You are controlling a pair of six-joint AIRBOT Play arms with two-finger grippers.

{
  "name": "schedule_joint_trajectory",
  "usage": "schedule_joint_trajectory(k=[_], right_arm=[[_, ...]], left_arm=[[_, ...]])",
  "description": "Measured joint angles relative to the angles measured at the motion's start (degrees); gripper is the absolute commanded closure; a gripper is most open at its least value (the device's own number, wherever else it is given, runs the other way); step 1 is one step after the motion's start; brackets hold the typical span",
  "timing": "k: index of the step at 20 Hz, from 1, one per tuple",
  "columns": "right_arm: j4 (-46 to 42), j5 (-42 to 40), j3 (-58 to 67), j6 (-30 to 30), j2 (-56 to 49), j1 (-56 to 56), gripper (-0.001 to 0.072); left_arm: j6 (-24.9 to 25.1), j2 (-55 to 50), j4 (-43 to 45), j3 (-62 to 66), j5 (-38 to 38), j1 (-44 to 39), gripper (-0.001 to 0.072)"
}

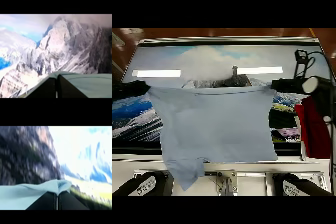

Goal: Fold the shirts.

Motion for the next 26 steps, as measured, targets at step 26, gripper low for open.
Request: schedule_joint_trajectory(k=[26], right_arm=[[0.2, 9.2, -0.5, 4.2, -12.8, -3.5, 0.0645]], left_arm=[[-1.8, -18.4, 12.0, 0.5, -15.7, -6.5, 0.067]])
